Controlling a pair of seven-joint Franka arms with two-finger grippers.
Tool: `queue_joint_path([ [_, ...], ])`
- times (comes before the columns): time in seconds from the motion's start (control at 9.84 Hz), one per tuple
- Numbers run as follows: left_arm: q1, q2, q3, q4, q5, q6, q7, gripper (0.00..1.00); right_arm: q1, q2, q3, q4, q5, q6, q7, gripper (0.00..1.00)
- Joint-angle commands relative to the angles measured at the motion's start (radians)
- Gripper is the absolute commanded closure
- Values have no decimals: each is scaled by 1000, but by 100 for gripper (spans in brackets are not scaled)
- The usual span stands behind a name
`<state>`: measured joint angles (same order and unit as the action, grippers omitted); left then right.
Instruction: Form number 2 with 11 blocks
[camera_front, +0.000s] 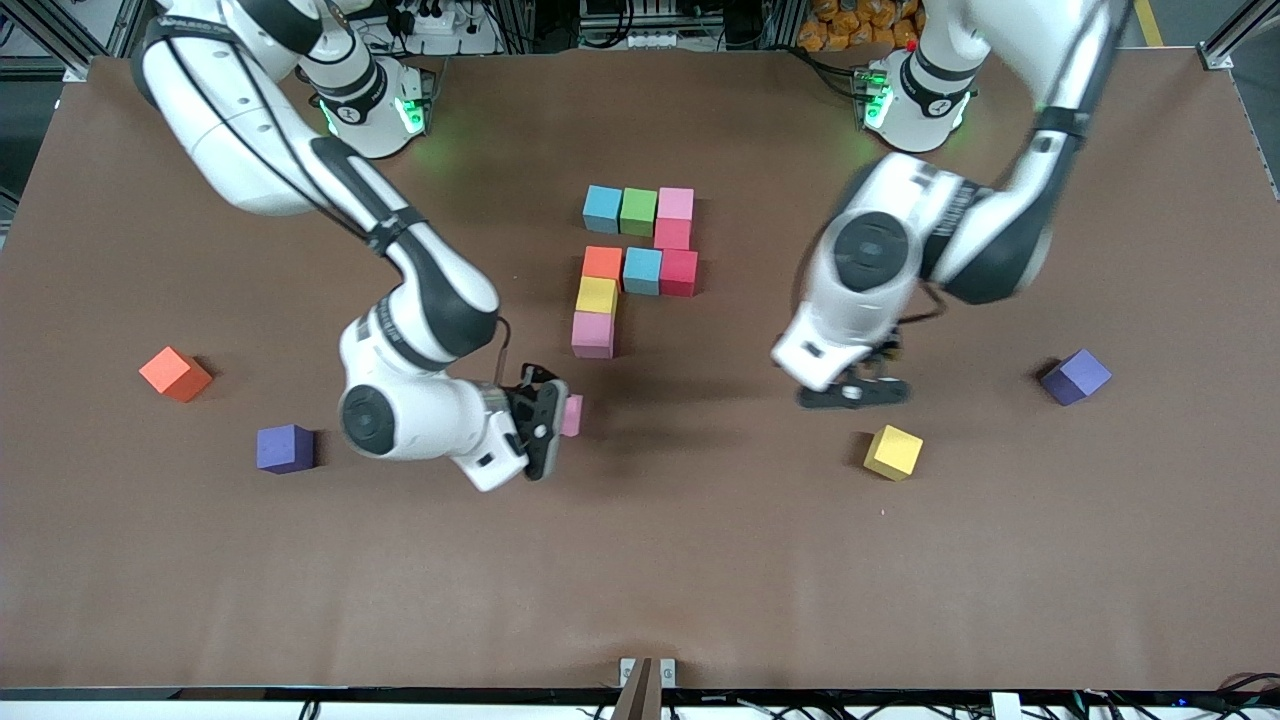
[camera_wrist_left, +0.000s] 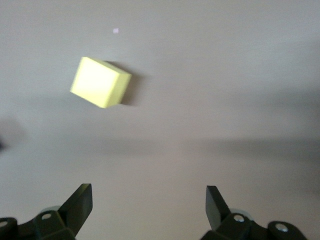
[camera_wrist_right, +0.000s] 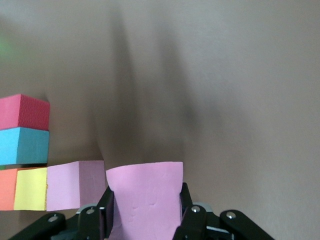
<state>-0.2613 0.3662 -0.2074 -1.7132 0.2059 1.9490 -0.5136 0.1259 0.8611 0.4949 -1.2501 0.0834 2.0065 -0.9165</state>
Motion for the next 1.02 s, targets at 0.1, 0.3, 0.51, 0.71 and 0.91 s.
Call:
queue_joint_path([
  [0.1,140,-53,-14,-211,1,221,194,0,79,-86,14,-64,-79,50,-7,87],
  [0.3,232,-41,-12,-264,6,327,414,0,81,-140,14,-229,-74,238,1,88],
  [0.51,305,2,-14,-266,4,384,626,0,98,-158,14,-329,-73,371,2,89],
  [0.71,317,28,-14,-264,3,419,665,0,121,-191,14,-403,-68,425,42,90],
  [0.91,312,39,-12,-255,-5,426,653,0,141,-220,11,-484,-68,504,83,90],
])
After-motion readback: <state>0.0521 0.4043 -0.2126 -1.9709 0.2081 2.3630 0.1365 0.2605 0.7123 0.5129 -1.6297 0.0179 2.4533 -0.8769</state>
